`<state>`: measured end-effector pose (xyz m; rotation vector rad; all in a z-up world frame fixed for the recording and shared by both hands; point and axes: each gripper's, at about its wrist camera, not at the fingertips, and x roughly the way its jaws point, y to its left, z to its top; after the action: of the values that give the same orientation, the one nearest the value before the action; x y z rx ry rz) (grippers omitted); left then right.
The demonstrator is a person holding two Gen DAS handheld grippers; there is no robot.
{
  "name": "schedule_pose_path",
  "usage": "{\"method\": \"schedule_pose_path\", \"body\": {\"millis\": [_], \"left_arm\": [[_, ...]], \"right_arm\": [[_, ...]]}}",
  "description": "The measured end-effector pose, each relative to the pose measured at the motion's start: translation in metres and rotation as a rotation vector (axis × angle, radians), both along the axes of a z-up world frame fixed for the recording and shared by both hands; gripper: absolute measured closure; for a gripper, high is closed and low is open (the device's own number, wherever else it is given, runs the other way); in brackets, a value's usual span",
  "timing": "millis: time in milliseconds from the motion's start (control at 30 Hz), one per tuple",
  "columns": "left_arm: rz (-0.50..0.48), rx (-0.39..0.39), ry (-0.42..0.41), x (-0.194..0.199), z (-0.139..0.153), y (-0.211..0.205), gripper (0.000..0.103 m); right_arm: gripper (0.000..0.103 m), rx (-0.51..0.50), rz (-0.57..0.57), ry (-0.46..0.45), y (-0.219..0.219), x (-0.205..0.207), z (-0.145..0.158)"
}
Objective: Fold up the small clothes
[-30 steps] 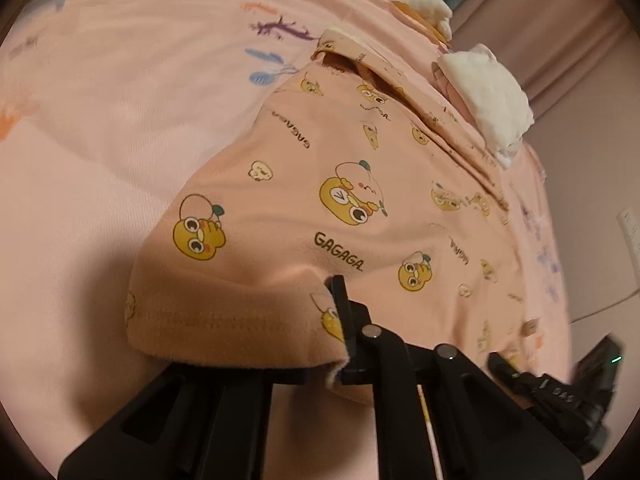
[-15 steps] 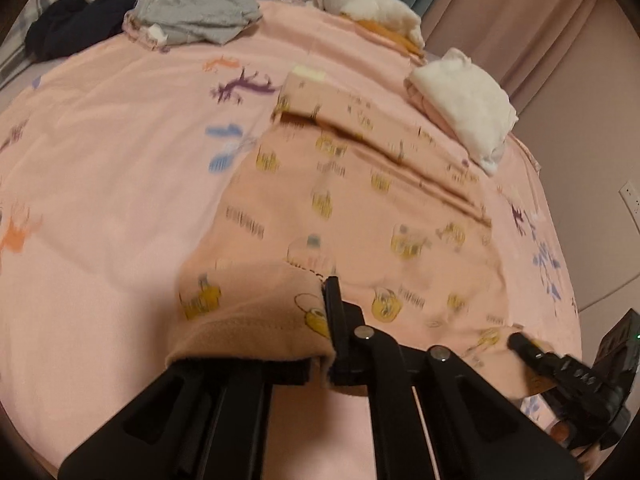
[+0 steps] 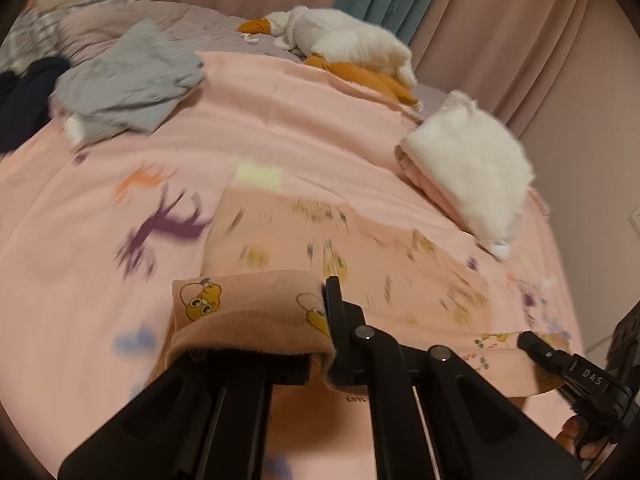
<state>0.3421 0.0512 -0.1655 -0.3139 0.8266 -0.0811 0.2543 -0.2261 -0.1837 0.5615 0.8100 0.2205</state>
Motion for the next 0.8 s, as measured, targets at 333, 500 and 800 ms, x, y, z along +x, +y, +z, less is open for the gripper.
{"method": "schedule_pose_path", "body": {"millis": [333, 500, 800], "left_arm": [[-0.069, 0.108, 0.164, 0.117, -0.058, -0.003, 0.091], [-0.038, 0.027, 0.19, 0.103, -0.032, 0.021, 0.053], [-0.055, 0.117, 0.103, 0.026, 0.011, 0.024, 0.073]], "right_arm": [[0.103, -0.089, 0.039, 0.16, 0.005, 0.13, -0.052], [0.066, 0.004, 0.093, 0.147, -0.01, 0.117, -0.038], [0.072, -0.121, 0.03, -0.033, -0.037, 0.034, 0.036]]}}
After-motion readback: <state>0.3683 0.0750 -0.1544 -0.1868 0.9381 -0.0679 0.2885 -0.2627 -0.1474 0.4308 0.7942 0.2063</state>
